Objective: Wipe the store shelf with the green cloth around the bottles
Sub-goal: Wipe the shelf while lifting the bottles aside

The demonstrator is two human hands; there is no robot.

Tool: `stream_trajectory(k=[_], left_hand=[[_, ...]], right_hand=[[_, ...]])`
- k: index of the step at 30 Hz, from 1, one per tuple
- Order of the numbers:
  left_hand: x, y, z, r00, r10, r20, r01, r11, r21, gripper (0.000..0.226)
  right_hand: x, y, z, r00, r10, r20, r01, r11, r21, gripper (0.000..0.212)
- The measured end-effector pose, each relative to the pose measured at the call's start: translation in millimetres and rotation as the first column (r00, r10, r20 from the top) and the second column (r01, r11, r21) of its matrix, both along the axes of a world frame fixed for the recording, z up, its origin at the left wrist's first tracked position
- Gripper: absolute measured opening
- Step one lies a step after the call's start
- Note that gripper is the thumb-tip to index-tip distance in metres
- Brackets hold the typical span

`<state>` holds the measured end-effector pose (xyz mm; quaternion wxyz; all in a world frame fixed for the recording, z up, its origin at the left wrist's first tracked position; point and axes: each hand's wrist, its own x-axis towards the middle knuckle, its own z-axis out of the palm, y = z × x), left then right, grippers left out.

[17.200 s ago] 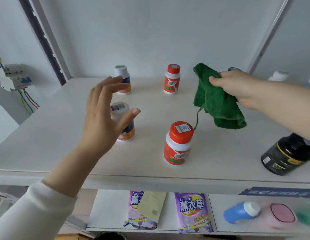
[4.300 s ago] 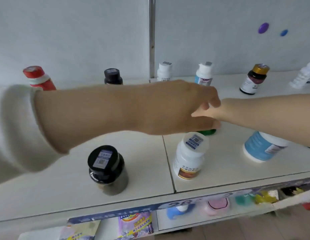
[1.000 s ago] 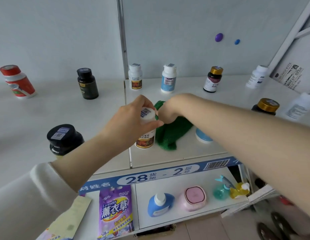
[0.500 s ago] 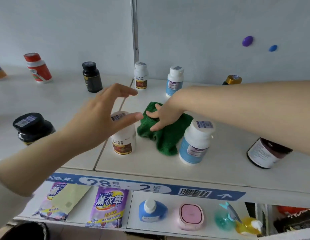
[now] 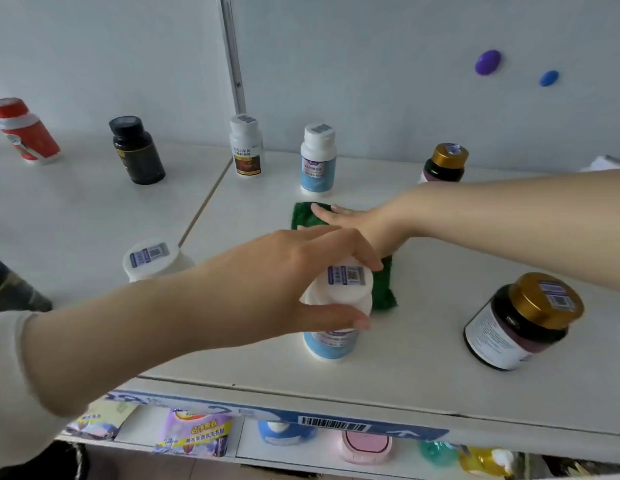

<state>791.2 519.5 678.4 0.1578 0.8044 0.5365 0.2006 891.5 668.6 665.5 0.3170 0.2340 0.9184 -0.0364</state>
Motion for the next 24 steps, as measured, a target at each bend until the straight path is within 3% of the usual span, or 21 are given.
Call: stream_trajectory(k=[6, 9, 12, 15, 17, 20, 24], left_hand=[[-2.9, 5.1, 1.6, 0.994, -0.075, -0.08, 0.072, 0.996, -0.044, 0.051], [-10.4, 13.0, 11.7, 0.994, -0.105, -0.02, 0.103, 0.993, -0.064, 0.054], [-29.9, 43.5, 26.0, 0.997, -0.051, 0.05, 0.047, 0.996, 0.073, 0.05], [-50.8, 99.2, 31.5, 0.984, 0.146, -0.1, -0.126, 0.976, 0.18, 0.057], [-62.7, 137.7, 27.2, 0.952, 0.237, -0.193, -0.217, 0.969, 0.121, 0.064], [-72.2, 176.8, 14.9, 0.936, 0.239, -0.258, -0.239, 0.971, 0.031, 0.068], [-81.4, 196.9, -0.3, 0.964, 0.207, -0.168, -0.21, 0.978, 0.002, 0.047]], right_hand=[[37.9, -6.4, 0.9, 0.967, -0.046, 0.25, 0.041, 0.999, 0.026, 0.068], [40.1, -13.1, -1.7, 0.978, -0.099, 0.186, 0.1, 0.995, 0.001, 0.07], [35.4, -12.8, -7.4, 0.967, -0.168, 0.19, 0.171, 0.985, 0.0, 0.068], [26.1, -2.7, -10.4, 0.953, -0.258, 0.161, 0.262, 0.965, -0.008, 0.066], [22.0, 7.9, -11.4, 0.948, -0.295, 0.117, 0.301, 0.953, -0.036, 0.065], [16.7, 24.6, -14.1, 0.931, -0.362, 0.053, 0.365, 0.929, -0.068, 0.065], [5.6, 45.9, -22.3, 0.902, -0.43, -0.04, 0.428, 0.902, -0.053, 0.062]])
